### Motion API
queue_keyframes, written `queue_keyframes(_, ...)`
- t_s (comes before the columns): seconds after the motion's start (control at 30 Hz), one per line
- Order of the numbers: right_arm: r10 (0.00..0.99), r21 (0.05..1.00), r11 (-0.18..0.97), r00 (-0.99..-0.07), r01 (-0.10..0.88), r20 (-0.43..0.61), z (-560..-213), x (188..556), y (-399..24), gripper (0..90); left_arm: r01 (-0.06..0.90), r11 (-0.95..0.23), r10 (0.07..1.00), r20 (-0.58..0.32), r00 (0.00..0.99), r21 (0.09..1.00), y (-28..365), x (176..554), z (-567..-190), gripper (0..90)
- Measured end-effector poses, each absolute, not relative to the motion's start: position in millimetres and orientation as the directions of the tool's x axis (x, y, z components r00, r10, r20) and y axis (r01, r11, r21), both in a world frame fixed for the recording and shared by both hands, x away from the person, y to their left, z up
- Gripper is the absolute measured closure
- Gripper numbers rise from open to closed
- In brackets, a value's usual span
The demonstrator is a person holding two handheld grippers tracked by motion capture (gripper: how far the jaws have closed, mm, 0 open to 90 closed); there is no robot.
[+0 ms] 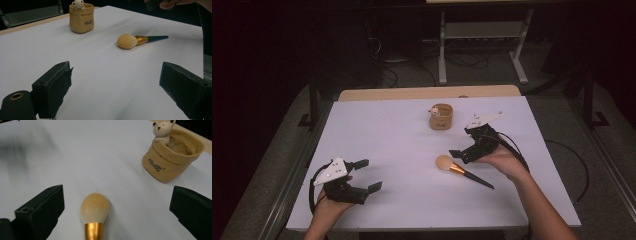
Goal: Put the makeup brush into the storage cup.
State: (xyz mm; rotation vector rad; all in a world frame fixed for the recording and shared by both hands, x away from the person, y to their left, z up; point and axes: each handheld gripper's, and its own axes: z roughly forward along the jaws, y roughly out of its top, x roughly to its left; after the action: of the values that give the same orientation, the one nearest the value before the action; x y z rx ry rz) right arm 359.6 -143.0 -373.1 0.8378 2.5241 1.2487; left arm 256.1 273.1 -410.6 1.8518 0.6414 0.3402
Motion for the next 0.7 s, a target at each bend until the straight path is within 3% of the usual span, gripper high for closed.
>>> queue_keyframes(0.7,0.551,0.694,0.589,-0.834,0.414,0.031,-376,355,-133,2.2,0.263,-0.273,0.564,-0.068,0.823,0.925,270,259,-413,10.1)
